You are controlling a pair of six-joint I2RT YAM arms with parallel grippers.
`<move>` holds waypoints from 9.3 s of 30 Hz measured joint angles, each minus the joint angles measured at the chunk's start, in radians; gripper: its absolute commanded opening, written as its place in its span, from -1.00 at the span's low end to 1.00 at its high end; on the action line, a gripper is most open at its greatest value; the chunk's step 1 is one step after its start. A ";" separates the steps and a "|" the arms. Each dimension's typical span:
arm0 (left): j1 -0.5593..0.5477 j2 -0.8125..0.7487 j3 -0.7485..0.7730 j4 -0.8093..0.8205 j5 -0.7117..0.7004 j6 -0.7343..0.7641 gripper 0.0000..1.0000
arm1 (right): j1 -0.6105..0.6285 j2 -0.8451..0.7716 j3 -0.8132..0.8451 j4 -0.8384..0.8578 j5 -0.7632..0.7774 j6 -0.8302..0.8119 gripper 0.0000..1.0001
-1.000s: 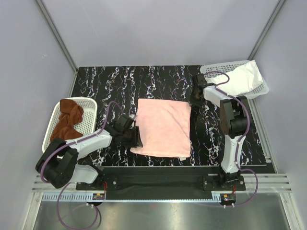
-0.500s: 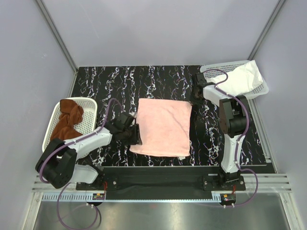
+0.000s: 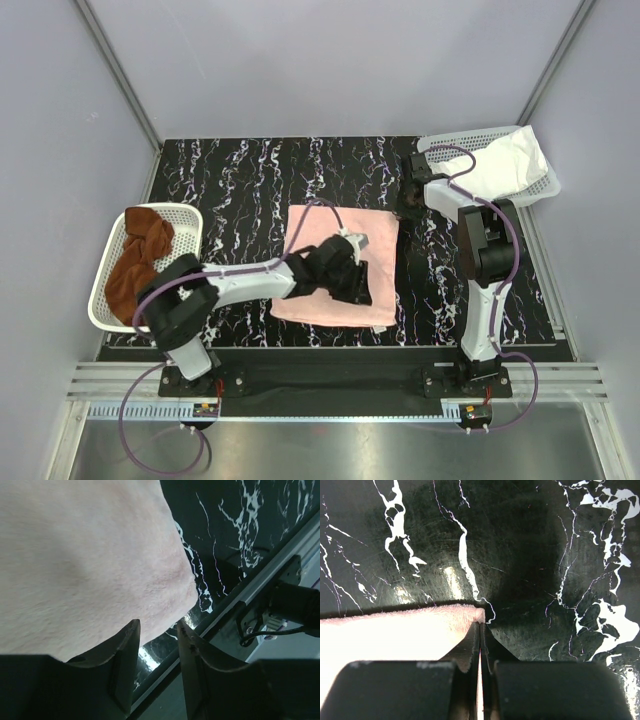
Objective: Fold and stack the towels
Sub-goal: Fold the towel
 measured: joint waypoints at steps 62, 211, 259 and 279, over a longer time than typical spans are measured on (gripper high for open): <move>0.650 0.589 0.892 -0.526 0.034 0.667 -0.04 | -0.151 0.025 0.275 -0.227 -0.565 -0.567 -0.01; 0.635 -0.140 0.078 -0.587 -0.003 0.724 -1.00 | 0.154 -0.653 -0.608 0.086 -0.305 -0.473 -1.00; 0.612 -0.121 -0.082 -0.434 -0.021 0.316 -0.10 | 0.156 -0.491 -0.597 -0.016 -0.231 0.155 -0.04; 0.612 -0.114 -0.133 -0.402 -0.021 0.290 -0.34 | 0.156 -0.528 -0.675 0.065 -0.225 0.285 0.00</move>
